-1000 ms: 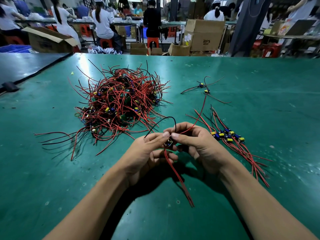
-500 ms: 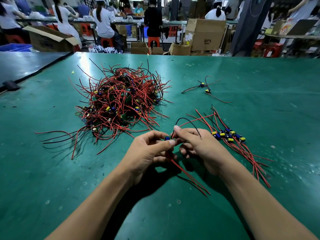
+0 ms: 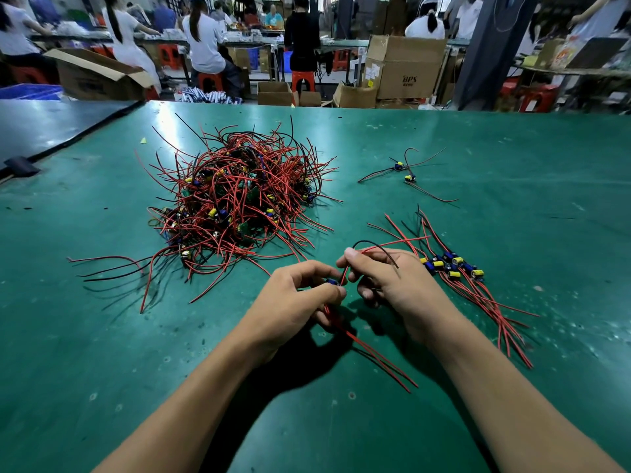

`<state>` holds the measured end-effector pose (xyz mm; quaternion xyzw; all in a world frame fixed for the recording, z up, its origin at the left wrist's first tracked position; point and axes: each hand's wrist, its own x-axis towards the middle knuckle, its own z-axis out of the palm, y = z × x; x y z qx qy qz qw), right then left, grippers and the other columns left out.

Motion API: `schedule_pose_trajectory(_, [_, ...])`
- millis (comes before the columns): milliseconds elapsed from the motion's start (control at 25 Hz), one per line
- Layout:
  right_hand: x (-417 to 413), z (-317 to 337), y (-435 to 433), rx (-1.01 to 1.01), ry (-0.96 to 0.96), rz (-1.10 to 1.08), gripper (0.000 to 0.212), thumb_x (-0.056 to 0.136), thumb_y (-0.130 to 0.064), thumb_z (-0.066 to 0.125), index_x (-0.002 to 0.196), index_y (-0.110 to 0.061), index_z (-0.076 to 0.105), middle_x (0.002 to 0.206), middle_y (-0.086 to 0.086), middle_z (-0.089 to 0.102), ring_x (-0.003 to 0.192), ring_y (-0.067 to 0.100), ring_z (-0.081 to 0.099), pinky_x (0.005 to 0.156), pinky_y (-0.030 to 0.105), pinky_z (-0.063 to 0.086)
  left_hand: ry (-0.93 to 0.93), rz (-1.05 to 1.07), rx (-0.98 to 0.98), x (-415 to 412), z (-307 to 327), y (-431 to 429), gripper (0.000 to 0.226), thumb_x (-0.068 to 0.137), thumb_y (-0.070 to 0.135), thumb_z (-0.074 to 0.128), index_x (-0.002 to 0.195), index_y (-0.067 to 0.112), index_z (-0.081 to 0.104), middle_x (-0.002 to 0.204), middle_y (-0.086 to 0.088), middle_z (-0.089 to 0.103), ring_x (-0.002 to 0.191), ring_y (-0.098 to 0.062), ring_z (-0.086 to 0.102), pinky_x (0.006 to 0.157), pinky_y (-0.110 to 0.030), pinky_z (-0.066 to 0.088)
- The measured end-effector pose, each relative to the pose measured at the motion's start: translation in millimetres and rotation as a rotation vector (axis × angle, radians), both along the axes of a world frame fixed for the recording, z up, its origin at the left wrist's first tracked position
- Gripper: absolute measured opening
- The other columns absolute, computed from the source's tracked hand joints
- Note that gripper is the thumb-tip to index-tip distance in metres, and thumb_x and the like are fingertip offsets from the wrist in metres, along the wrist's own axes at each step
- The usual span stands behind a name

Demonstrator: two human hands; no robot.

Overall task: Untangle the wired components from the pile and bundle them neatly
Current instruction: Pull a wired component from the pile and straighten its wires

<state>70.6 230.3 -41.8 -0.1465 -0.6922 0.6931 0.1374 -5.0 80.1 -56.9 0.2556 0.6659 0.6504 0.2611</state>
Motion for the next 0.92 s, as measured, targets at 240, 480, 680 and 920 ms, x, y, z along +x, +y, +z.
schedule_pose_trajectory(240, [-2.2, -0.2, 1.2, -0.141, 0.021, 0.055, 0.016, 0.084, -0.019, 0.073, 0.091, -0.006, 0.071, 0.070, 0.003, 0.066, 0.047, 0.009, 0.047, 0.043, 0.017, 0.039, -0.140, -0.053, 0.045, 2.1, 4.7, 2.3, 0.011, 0.091, 0.011, 0.063, 0.082, 0.011, 0.069, 0.075, -0.009, 0.071, 0.060, -0.017, 0.064, 0.052, -0.022, 0.051])
schedule_pose_trajectory(480, [0.8, 0.2, 4.3, -0.058, 0.009, 0.116, 0.026, 0.073, -0.035, 0.078, 0.079, -0.010, 0.073, 0.071, 0.007, 0.069, 0.048, 0.011, 0.044, 0.045, 0.017, 0.037, -0.166, -0.051, 0.059, 1.1, 3.0, -1.3, 0.012, 0.089, 0.013, 0.066, 0.082, 0.006, 0.073, 0.067, -0.015, 0.068, 0.056, -0.019, 0.063, 0.054, -0.021, 0.049])
schedule_pose_trajectory(680, [-0.3, 2.0, 3.8, -0.125, -0.033, 0.031, 0.026, 0.086, -0.036, 0.071, 0.077, -0.011, 0.075, 0.065, 0.002, 0.064, 0.045, 0.010, 0.043, 0.044, 0.016, 0.036, -0.103, -0.104, 0.021, 1.0, 3.6, -2.5, 0.014, 0.089, 0.014, 0.067, 0.078, 0.010, 0.073, 0.066, -0.013, 0.068, 0.059, -0.018, 0.060, 0.058, -0.023, 0.047])
schedule_pose_trajectory(920, [-3.9, 2.2, 2.6, -0.246, -0.049, -0.057, 0.032, 0.092, -0.032, 0.067, 0.069, -0.009, 0.068, 0.052, -0.001, 0.051, 0.034, 0.007, 0.034, 0.037, 0.015, 0.026, -0.021, -0.127, -0.018, 4.9, 5.1, -2.6, 0.011, 0.090, 0.009, 0.064, 0.081, 0.004, 0.070, 0.066, -0.010, 0.069, 0.059, -0.015, 0.060, 0.059, -0.021, 0.048])
